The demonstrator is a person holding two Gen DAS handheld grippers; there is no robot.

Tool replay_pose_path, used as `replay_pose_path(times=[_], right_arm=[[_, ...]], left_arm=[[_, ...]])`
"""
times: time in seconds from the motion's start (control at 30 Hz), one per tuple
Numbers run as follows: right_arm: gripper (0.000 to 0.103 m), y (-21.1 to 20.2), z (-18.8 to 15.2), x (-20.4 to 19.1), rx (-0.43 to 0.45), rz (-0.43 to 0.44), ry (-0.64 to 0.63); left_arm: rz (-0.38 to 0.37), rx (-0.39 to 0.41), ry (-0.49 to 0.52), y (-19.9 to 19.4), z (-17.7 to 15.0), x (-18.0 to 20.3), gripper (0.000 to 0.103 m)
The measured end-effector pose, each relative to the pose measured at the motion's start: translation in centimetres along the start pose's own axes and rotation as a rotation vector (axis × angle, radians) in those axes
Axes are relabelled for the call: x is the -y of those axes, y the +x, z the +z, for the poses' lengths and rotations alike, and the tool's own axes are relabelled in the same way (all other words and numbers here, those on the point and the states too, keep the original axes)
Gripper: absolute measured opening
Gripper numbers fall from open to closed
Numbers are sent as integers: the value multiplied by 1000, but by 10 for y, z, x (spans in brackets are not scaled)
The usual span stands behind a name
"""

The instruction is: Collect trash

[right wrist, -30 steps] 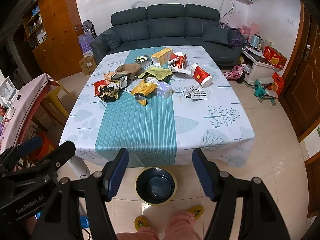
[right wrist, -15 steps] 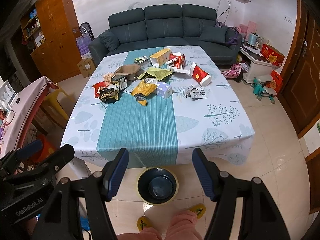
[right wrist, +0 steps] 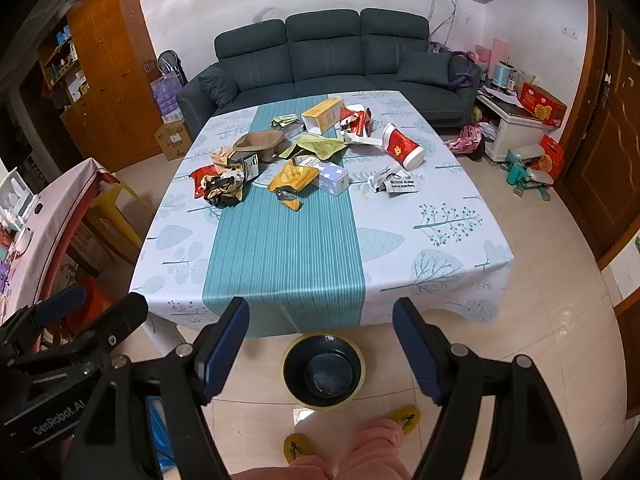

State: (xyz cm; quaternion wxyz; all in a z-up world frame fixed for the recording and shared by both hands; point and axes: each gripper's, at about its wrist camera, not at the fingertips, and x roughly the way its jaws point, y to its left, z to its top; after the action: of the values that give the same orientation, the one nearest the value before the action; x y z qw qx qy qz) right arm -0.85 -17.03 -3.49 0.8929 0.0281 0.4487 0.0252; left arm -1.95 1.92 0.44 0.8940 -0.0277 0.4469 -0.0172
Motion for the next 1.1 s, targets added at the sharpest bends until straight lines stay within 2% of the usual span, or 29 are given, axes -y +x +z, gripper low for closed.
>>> replay_pose_path(times=[0.9, 1.1], right_arm=[[75, -7, 0, 2, 22, -15, 13], [75, -7, 8, 7, 40, -28, 1]], left_arm=[[1, 5, 2, -5, -1, -4, 89], [-7, 12, -22, 0, 13, 0, 89]])
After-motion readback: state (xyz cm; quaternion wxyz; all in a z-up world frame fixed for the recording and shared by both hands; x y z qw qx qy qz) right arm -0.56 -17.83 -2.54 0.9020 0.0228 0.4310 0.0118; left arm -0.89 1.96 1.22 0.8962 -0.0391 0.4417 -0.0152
